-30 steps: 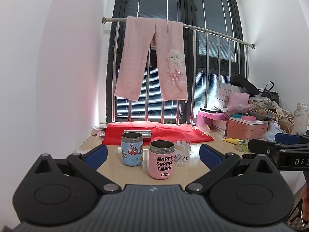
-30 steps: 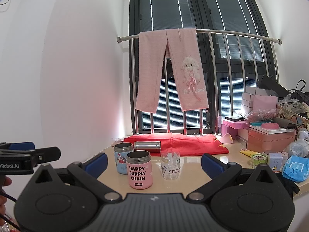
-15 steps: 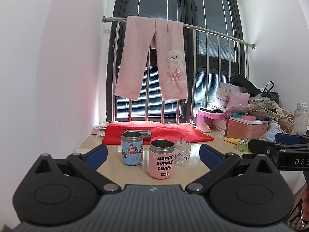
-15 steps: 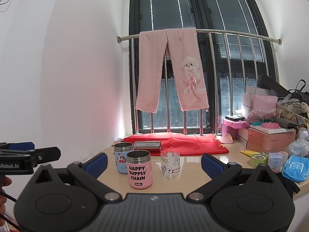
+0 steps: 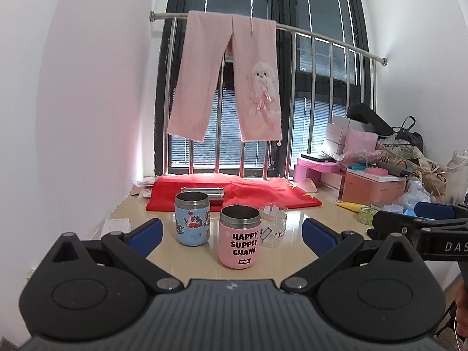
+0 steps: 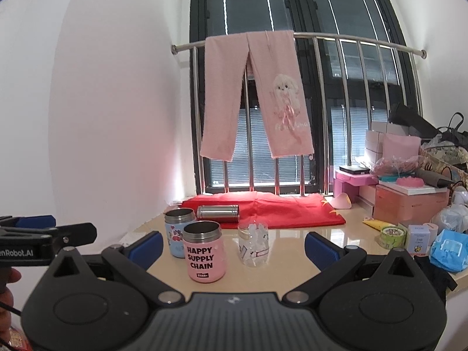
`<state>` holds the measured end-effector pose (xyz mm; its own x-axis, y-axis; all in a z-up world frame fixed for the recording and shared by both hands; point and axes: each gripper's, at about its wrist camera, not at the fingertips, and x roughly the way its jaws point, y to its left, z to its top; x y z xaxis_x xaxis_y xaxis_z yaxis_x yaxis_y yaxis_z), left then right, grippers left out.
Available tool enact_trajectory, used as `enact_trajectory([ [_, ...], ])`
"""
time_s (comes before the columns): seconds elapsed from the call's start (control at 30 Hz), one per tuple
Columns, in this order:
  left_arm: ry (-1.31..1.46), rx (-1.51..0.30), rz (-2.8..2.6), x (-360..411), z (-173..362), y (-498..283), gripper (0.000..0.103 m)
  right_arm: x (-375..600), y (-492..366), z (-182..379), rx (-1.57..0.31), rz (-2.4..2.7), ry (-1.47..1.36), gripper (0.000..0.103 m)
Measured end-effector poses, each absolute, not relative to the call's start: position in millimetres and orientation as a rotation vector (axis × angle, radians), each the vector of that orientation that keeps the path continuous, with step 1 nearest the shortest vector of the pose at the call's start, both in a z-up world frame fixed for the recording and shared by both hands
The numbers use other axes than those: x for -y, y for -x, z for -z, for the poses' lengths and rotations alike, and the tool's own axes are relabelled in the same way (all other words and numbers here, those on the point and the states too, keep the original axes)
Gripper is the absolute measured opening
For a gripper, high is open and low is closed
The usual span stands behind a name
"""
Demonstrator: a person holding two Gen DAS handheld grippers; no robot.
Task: Flip cup upright
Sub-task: 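Move the left tool toward the silver thermos lying on the red cloth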
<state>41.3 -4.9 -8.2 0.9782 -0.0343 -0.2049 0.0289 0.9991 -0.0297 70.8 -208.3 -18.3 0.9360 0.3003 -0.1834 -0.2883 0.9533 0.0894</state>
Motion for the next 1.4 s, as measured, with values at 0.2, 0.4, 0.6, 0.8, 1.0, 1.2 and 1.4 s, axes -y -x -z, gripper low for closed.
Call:
enact_trajectory([
  [0.2,0.003,-0.232,0.046,3.2,2.4,-75.5,0.103,209.1,-103.0,21.4,-0.231,-0.302,-0.064,0.103],
  [0.4,-0.019,-0.295,0.053,-3.1,-7.7,-127.4,0.103,204.5,-143.8,21.7,-0.260,-0.315,-0.042,0.103],
  [0.6,-0.064,-0.352,0.070,-6.2,-21.7,-177.8,0.103,200.0,-186.6,19.0,-0.282,-0.332,-0.025,0.103],
  [0.8,-0.086,-0.412,0.081,-1.8,-31.8,-230.3,0.103,197.5,-237.2,15.4,-0.318,-0.367,-0.025,0.103],
  [1.0,-0.115,-0.468,0.085,9.4,-45.2,-293.5,0.103,198.5,-302.1,8.7,-0.345,-0.423,-0.025,0.103],
  [1.2,-0.128,-0.589,0.097,19.0,-61.3,-369.7,0.103,202.9,-380.0,-3.0,-0.423,-0.497,-0.039,0.103],
  [1.4,-0.164,-0.731,0.120,13.4,-91.1,-456.4,0.103,206.5,-449.9,-19.6,-0.522,-0.540,-0.068,0.103],
])
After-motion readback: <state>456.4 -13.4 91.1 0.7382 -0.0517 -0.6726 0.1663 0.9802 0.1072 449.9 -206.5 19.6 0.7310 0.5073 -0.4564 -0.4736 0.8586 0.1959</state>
